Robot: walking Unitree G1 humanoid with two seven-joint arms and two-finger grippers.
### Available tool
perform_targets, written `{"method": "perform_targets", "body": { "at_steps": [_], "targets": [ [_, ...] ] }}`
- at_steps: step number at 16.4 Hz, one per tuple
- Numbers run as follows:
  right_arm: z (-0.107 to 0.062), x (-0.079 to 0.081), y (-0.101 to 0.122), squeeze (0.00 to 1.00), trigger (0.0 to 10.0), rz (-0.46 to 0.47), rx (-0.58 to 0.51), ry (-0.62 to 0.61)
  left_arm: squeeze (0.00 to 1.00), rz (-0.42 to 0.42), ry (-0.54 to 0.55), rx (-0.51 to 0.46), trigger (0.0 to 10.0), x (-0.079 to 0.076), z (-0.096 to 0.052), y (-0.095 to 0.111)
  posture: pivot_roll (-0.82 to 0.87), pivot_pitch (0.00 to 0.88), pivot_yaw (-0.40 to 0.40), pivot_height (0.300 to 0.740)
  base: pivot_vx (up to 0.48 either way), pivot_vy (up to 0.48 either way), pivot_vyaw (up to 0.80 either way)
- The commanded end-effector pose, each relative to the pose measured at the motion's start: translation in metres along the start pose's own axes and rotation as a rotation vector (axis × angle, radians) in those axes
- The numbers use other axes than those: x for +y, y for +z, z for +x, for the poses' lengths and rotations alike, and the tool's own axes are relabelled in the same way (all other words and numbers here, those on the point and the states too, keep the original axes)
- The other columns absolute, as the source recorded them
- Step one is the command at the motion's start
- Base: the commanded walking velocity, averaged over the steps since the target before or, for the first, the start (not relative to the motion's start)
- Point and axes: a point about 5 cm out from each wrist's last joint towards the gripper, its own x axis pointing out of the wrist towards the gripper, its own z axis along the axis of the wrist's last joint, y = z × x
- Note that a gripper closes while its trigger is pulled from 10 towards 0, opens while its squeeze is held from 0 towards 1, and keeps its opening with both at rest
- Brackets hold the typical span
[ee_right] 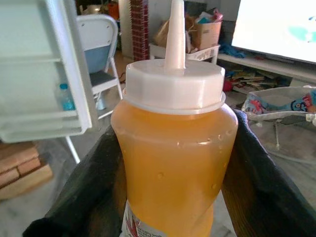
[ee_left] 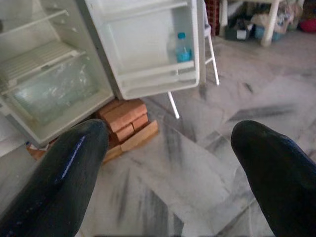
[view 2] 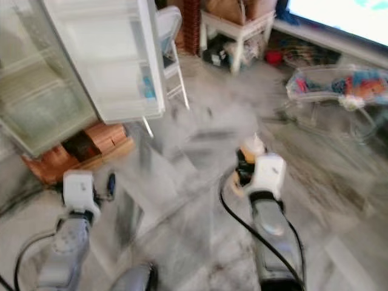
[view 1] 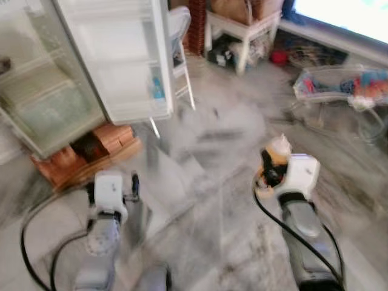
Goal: Restocking fridge
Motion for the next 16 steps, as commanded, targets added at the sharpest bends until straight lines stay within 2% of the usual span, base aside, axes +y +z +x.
{"method": "perform_targets", "body": {
  "at_steps": [1, 4, 6, 7, 9, 12, 16],
  "targets": [
    [0.002, 0.002, 0.004, 0.0, 10.0, 0.012, -0.022, 0.013, 0.0, 0.008, 0.021, 0.007, 10.0, 0.008, 0.001, -0.001, 0.09, 0.088, -0.05, 0.74, 0.0, 0.0, 0.0],
    [0.002, 0.005, 0.003, 0.0, 10.0, 0.012, -0.018, 0.033, 0.0, 0.005, 0.031, 0.013, 10.0, 0.01, 0.0, -0.003, 0.09, 0.09, -0.055, 0.74, 0.0, 0.0, 0.0],
    [0.004, 0.024, 0.003, 0.0, 10.0, -0.036, -0.003, 0.176, 0.0, 0.008, 0.031, 0.012, 10.0, 0.008, 0.0, -0.003, 0.09, 0.089, -0.06, 0.74, 0.0, 0.261, 0.0],
    [0.007, 0.03, 0.009, 0.0, 10.0, -0.013, -0.025, 0.215, 0.0, 0.016, 0.036, 0.0, 10.0, 0.008, 0.001, -0.001, 0.09, 0.086, -0.064, 0.74, 0.281, 0.281, 0.0],
    [0.012, 0.028, 0.011, 0.0, 10.0, 0.056, -0.025, 0.187, 0.0, 0.013, 0.046, -0.006, 10.0, 0.009, 0.003, 0.0, 0.09, 0.081, -0.067, 0.74, 0.294, 0.3, 0.0],
    [0.013, 0.026, 0.011, 0.0, 10.0, 0.007, -0.017, 0.182, 0.0, -0.012, 0.051, -0.006, 10.0, 0.007, 0.003, 0.0, 0.09, 0.074, -0.068, 0.74, 0.284, 0.387, 0.0],
    [0.013, 0.023, 0.012, 0.0, 10.0, 0.014, -0.023, 0.178, 0.0, 0.035, 0.05, -0.044, 10.0, 0.004, 0.006, 0.004, 0.09, 0.074, -0.066, 0.74, 0.298, 0.375, 0.0]
  ]
}}
